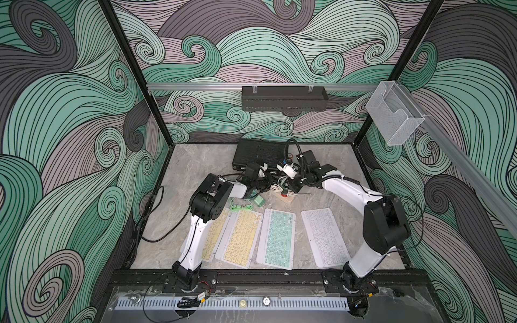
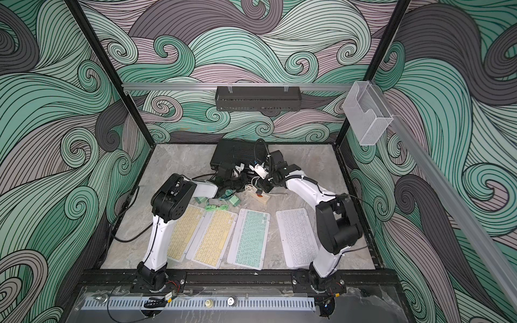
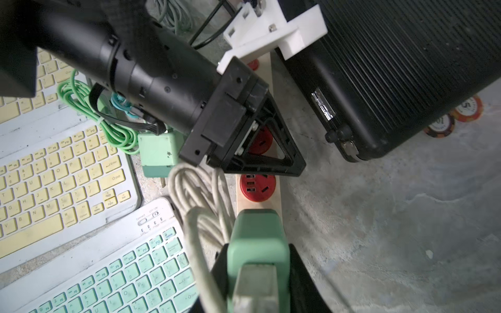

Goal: Unplug the wireless keyboard
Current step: Remove the plug from the socket.

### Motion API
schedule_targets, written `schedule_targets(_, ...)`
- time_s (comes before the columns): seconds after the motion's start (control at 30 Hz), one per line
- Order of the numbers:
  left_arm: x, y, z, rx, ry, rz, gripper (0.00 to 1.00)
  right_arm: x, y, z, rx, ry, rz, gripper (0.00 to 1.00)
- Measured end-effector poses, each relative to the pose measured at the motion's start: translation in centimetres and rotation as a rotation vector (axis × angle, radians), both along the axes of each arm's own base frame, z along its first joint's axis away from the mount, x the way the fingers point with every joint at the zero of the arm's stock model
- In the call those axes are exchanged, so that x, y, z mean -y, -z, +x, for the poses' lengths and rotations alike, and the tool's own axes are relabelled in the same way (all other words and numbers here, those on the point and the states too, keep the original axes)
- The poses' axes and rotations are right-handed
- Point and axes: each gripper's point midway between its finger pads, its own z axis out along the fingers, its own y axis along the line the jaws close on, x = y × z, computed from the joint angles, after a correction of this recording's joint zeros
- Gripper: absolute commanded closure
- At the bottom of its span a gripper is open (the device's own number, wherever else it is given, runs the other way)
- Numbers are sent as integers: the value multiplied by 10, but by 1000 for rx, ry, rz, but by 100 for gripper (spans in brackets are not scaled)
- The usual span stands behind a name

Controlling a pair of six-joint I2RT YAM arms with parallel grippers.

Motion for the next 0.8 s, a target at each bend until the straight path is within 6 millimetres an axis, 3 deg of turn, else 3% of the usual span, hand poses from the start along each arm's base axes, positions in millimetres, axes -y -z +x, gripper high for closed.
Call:
schedule_targets(0.13, -1, -1, 0, 10, 5, 16, 82, 8, -5, -24, 21, 24, 36, 100)
schedule_targets(0.3, -4, -4, -4, 39, 16, 63, 81, 10, 11, -49, -19, 10, 20, 100)
schedule_targets(0.8, -24, -9, -17, 107, 13, 197, 80, 17, 64, -52, -153, 6, -103, 100)
